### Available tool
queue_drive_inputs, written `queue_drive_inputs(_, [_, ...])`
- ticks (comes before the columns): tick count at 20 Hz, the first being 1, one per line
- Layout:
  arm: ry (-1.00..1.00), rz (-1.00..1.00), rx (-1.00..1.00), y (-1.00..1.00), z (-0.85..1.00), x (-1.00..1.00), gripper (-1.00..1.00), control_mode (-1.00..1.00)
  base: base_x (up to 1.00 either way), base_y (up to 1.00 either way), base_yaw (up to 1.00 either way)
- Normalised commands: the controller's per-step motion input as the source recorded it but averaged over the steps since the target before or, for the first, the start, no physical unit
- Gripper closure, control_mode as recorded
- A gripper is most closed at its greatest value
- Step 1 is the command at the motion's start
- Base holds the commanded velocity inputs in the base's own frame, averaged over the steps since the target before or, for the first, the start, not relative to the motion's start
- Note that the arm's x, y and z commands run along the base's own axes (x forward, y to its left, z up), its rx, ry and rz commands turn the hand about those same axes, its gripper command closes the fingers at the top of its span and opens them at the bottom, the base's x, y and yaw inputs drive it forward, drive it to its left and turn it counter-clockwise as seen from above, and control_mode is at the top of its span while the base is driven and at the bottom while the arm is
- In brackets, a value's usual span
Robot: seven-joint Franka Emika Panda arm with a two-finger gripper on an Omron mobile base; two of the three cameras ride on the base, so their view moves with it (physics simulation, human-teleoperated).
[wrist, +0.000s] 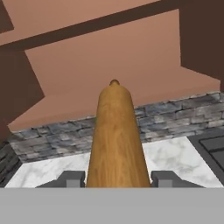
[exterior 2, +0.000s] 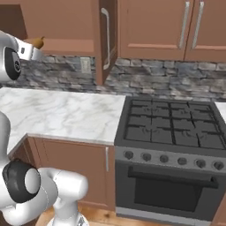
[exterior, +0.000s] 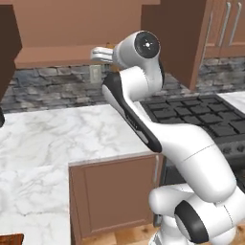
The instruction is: Open the cabinet, retrieve the rolling pin, and place it next to the meat on the cutting board to prepare for tenderizing.
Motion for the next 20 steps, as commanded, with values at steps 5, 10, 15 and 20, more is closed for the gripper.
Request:
queue_drive_inputs(5, [0.0,0.0,0.0,0.0,0.0,0.0,1.0,1.0,-0.15,0.0,0.37])
queue_drive_inputs(10, [0.0,0.0,0.0,0.0,0.0,0.0,1.0,1.0,-0.22,-0.27,0.38])
queue_drive_inputs(15, [0.0,0.0,0.0,0.0,0.0,0.0,1.0,1.0,-0.22,-0.43,0.44])
queue_drive_inputs(20, [0.0,0.0,0.0,0.0,0.0,0.0,1.0,1.0,-0.44,-0.64,0.43])
